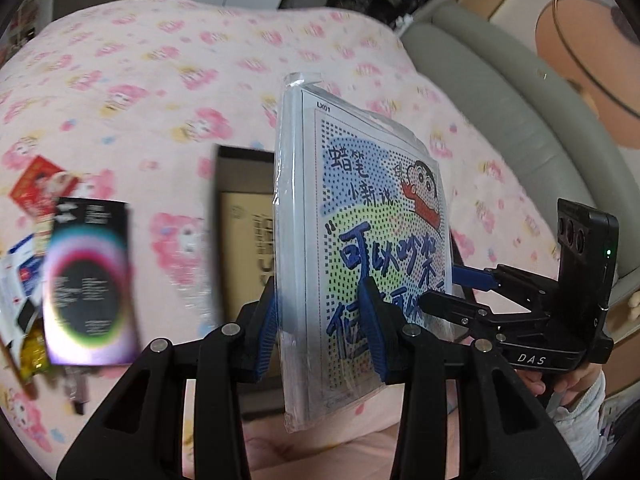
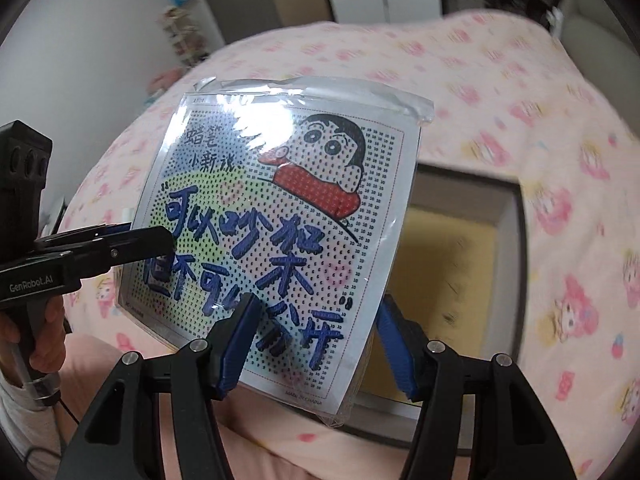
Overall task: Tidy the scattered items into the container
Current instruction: 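Carry the bead kit over the black box and lower it inside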
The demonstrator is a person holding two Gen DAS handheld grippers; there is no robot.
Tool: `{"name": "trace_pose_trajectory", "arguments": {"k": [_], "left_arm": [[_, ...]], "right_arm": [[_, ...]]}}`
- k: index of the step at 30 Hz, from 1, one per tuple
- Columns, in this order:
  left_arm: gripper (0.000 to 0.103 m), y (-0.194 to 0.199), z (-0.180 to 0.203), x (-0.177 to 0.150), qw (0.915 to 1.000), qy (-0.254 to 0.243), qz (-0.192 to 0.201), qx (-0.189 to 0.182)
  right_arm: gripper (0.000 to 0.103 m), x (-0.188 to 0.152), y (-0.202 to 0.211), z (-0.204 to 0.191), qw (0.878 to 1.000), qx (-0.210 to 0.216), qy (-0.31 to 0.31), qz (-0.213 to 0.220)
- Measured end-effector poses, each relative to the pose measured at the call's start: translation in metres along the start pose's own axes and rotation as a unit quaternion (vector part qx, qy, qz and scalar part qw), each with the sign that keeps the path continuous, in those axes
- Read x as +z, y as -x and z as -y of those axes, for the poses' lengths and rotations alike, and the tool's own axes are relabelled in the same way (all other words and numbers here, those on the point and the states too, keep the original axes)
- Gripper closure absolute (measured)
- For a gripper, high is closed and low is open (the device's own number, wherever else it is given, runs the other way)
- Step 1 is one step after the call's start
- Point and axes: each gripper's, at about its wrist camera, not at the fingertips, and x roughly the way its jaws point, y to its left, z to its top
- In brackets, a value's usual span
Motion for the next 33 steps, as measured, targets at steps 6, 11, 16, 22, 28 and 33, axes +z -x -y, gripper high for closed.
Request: {"name": "trace_pose_trajectory", "arguments": {"k": [6,11,16,22,28,33], "left_arm": [[0.062,-0.037,0.017,-0.009,0.9995,-0.019,-0.025,0.006],[0.053,-0.057,0.006,-0.022,0.999,-0.005,-0.043,0.012],[0.051,-0.067,0.009,-0.026,0.9971,-0.01,-0.063,0.04],[0.053,-0.069,0.011,-0.031,0.9957,-0.022,-0.067,0.06],[0.053,-0.064,0.007,-0.028,0.9955,-0.02,-0.051,0.077],[0.053,-0.059,0.007,-0.027,0.9961,-0.022,-0.038,0.077]], "right_arm": [[0.047,-0.02,-0.018,0.048,0.999,0.013,-0.049,-0.011],[0.047,-0.019,-0.036,0.047,0.999,0.005,-0.046,-0.02],[0.047,-0.024,-0.057,0.058,0.996,0.025,-0.072,-0.049],[0.048,-0.025,-0.066,0.057,0.996,0.014,-0.067,-0.053],[0.05,-0.026,-0.06,0.059,0.996,-0.005,-0.075,-0.04],[0.049,-0.02,-0.077,0.049,0.995,-0.039,-0.061,-0.062]]}}
